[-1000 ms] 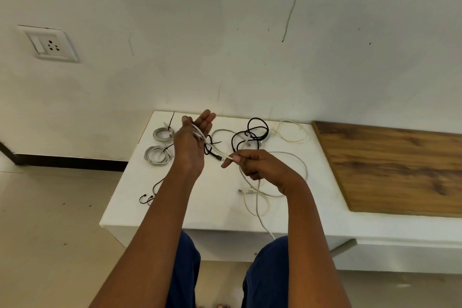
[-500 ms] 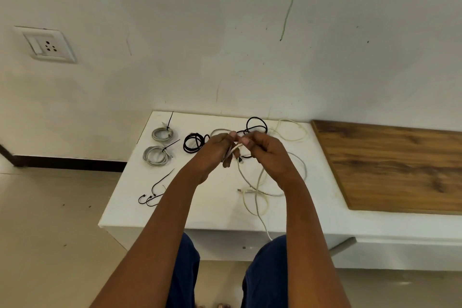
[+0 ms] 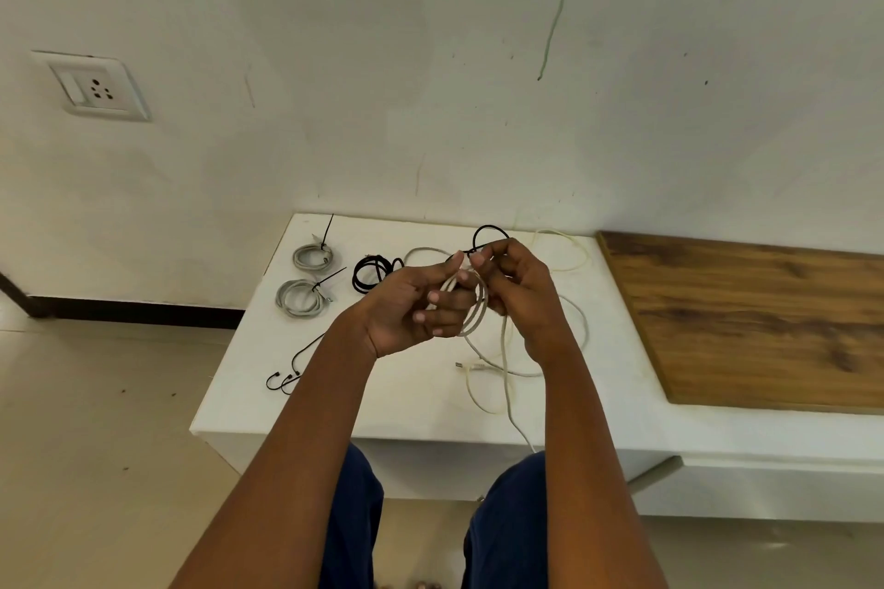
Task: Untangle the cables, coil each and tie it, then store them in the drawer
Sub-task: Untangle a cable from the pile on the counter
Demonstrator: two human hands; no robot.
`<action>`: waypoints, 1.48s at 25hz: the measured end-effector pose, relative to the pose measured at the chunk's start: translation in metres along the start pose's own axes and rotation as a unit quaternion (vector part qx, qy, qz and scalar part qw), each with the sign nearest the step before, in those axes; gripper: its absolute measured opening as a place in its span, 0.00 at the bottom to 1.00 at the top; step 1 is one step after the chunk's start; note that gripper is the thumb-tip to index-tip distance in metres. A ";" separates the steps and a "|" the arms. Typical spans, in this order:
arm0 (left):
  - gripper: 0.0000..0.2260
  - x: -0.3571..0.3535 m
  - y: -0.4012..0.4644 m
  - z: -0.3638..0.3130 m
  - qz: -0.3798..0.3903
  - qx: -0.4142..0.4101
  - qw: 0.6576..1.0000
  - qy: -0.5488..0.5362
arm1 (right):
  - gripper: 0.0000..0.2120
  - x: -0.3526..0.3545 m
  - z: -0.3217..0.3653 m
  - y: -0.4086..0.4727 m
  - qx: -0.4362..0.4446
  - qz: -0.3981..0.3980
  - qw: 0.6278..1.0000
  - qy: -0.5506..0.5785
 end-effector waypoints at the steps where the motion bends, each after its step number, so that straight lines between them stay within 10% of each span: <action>1: 0.13 -0.002 -0.001 -0.002 0.023 -0.006 0.999 -0.039 | 0.03 -0.002 -0.002 0.000 -0.009 0.013 1.000 0.019; 7: 0.17 0.006 -0.010 -0.044 0.050 -0.244 0.932 -0.262 | 0.09 -0.022 -0.013 -0.005 -0.075 0.132 0.988 -0.011; 15: 0.14 0.063 -0.040 -0.074 -0.219 -0.483 0.830 -0.175 | 0.14 -0.015 -0.019 -0.015 -0.087 0.216 0.962 -0.144; 20: 0.12 0.065 -0.035 -0.064 -0.372 -0.423 0.825 0.043 | 0.14 -0.015 -0.004 -0.012 -0.006 0.180 0.972 -0.151; 28: 0.11 0.036 -0.003 -0.026 -0.290 -0.249 0.857 0.347 | 0.16 0.005 -0.002 -0.002 0.047 -0.042 0.984 -0.166; 37: 0.19 0.011 0.010 -0.001 -0.082 -0.084 0.989 0.088 | 0.14 0.014 -0.011 0.003 0.037 -0.098 0.966 -0.235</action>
Point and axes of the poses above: each hand's wrist, its own y-axis towards the middle knuckle, its own x-axis out of the back of the hand, z = x × y, the point moved 6 cm from there along y, towards the middle knuckle, and after that the axes turned 13 degrees about -y, right-handed, at the moved point
